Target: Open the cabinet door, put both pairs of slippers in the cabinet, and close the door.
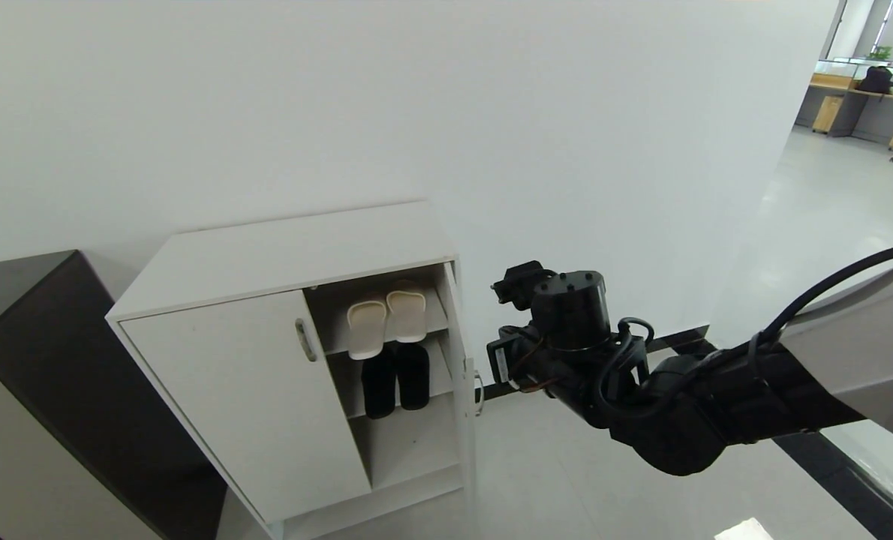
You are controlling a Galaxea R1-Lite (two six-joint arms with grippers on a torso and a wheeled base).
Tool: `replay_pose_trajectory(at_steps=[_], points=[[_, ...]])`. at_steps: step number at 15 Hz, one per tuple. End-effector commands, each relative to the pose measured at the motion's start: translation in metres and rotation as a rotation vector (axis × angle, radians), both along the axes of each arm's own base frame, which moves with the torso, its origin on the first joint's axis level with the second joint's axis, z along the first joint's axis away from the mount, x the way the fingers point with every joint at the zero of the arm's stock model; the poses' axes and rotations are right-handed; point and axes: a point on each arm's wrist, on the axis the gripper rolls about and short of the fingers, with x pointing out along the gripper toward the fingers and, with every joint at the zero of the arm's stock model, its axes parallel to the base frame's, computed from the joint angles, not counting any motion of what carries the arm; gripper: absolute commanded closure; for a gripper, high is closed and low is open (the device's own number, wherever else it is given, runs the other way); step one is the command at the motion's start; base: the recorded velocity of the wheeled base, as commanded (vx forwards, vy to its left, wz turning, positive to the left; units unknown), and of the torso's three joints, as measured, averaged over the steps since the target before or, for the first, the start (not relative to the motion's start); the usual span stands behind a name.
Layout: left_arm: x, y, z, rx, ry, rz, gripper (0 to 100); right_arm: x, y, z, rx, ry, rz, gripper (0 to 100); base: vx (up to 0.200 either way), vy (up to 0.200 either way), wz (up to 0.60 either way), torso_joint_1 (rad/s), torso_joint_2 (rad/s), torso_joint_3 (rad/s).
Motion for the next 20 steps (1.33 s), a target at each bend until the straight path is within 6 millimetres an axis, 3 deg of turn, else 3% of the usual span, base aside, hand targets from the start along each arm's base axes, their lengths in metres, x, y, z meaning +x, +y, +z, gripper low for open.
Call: replay_pose_trajectory(at_steps=[1, 3, 9, 15, 20], points=[[0.0, 0.0, 0.0, 0.0, 0.001, 0.001, 100, -0.002, -0.001, 0.004, 0.007, -0.007, 0.001, 100, 0.0, 0.0, 0.6, 0.178, -0.4, -0.212], [0.0, 0.0, 0.0, 0.0, 0.001, 0.001, 100, -0.002, -0.002, 0.003, 0.006, -0.006, 0.001, 100, 0.0, 0.0, 0.6, 0.225, -0.48, -0.264], [0.0, 0.0, 0.0, 0.0, 0.001, 0.001, 100, 0.002, -0.006, 0.001, -0.004, -0.002, -0.013, 100, 0.0, 0.0, 0.0, 0.09, -0.19, -0.103], [0.0, 0.0, 0.0, 0.0, 0.001, 0.001, 100, 0.04, -0.05, -0.012, -0.066, 0.017, -0.144, 100, 0.0, 0.0, 0.0, 0.0, 0.0, 0.0], [0.0, 0.0, 0.0, 0.0, 0.001, 0.001, 100, 0.061, -0.071, -0.031, -0.096, 0.059, -0.214, 100, 0.0, 0.0, 0.0, 0.0, 0.0, 0.0]])
